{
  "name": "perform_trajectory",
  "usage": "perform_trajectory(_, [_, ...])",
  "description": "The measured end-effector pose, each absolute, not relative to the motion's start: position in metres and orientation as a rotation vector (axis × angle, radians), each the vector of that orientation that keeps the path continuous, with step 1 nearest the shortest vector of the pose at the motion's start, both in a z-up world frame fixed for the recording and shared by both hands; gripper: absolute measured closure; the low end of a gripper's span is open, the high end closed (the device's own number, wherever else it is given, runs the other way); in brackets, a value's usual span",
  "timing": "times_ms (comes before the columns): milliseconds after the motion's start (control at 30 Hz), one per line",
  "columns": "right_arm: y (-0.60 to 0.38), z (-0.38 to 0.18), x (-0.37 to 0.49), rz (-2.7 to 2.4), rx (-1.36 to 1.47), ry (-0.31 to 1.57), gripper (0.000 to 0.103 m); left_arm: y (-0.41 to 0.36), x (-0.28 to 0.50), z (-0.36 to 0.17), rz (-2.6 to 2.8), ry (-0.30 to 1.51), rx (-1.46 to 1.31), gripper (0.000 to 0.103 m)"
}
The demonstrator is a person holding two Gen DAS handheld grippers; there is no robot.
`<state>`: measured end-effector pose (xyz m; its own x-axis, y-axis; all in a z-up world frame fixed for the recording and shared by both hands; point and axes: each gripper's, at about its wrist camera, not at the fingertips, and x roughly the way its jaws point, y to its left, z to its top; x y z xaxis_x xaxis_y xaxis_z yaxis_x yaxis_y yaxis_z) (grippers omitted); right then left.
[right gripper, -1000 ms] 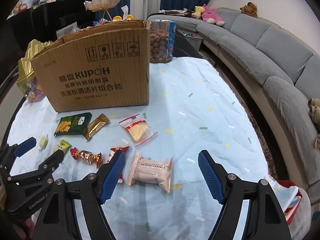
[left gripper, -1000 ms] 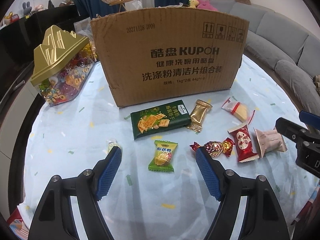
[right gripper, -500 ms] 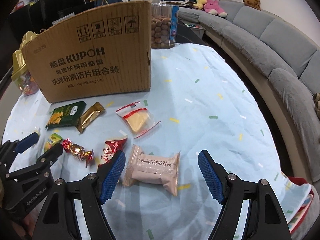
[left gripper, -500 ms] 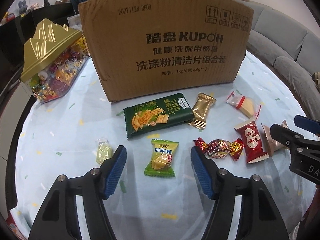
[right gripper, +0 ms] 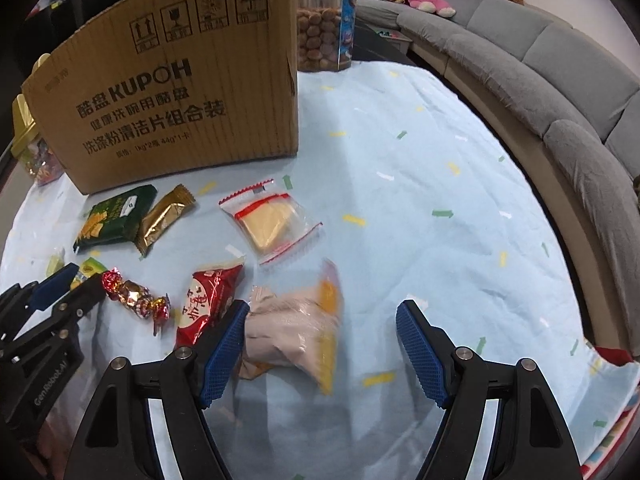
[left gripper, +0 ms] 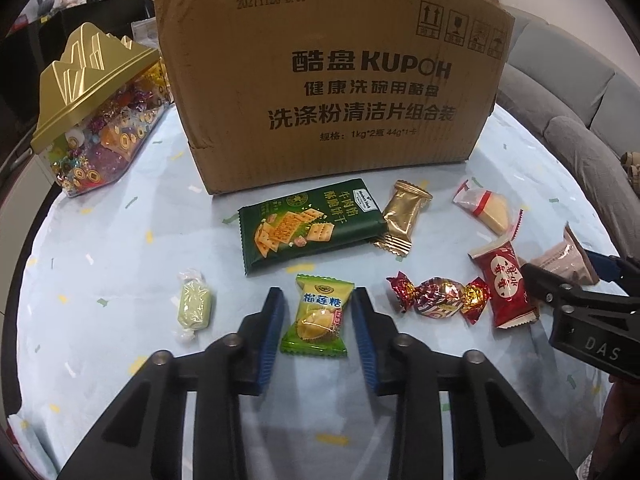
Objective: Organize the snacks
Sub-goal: 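Grasp the green-yellow candy pack with the left tool while the right tool grasps the pink pastry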
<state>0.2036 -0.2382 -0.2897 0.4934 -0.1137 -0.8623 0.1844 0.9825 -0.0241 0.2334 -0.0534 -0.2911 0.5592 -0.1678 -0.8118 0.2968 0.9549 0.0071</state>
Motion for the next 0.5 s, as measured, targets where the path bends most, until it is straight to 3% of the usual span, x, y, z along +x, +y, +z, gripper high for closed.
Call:
perform_trajectory(167, [-0.2418, -0.2924, 0.2036, -0.180, 0.096, 1.047, 0.029, -0.0554, 0.2314, -0.2906, -0.279, 0.939, 0.149, 0.077])
perform_trajectory(333, [-0.2407, -0.2901, 0.2053, -0.156, 0.097, 1.033, 0.063, -0.0552, 0.2300, -0.2897, -0.278, 0.941, 0.145, 0.078])
perform_trajectory(500, [-0.2388, -0.2853, 0.2022, -0.154, 0.103, 1.024, 0.064, -0.0548, 0.2290, -0.2876, -0.279, 0.938, 0.143, 0.079])
